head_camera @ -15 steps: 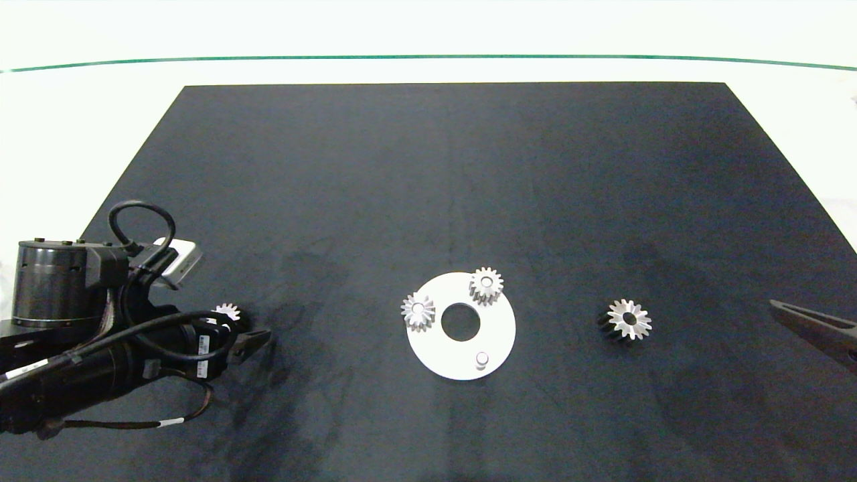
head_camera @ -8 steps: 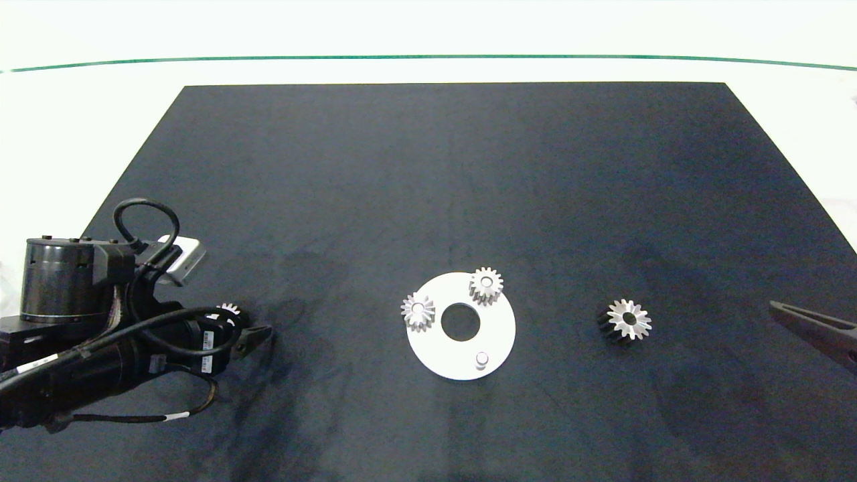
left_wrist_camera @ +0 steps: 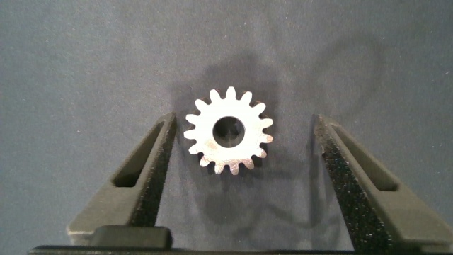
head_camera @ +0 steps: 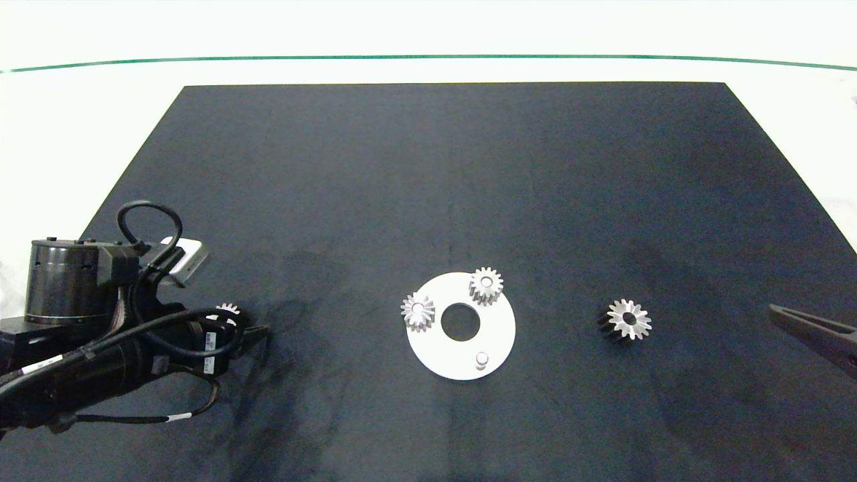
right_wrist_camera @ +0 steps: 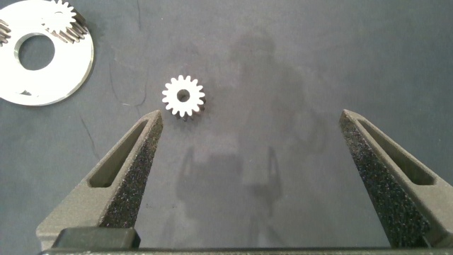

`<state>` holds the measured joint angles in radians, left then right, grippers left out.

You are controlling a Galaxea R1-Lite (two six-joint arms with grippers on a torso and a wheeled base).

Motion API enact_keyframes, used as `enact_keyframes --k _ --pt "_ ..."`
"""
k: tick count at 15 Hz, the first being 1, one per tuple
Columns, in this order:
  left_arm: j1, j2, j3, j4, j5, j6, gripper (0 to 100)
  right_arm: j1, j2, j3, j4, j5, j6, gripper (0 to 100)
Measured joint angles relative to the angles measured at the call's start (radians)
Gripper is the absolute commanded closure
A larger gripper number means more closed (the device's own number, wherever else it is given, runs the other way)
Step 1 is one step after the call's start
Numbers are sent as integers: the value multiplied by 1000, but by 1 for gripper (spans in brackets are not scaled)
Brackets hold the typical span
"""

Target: Remove an incorrectly installed larger gear and replace it with the correct smaller gear

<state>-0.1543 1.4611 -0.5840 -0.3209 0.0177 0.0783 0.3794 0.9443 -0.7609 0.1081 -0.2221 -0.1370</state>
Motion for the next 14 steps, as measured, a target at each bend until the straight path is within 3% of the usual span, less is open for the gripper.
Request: enact_keyframes --k 14 --pt "-4 18 -7 -3 0 -8 55 2 1 7 0 4 6 0"
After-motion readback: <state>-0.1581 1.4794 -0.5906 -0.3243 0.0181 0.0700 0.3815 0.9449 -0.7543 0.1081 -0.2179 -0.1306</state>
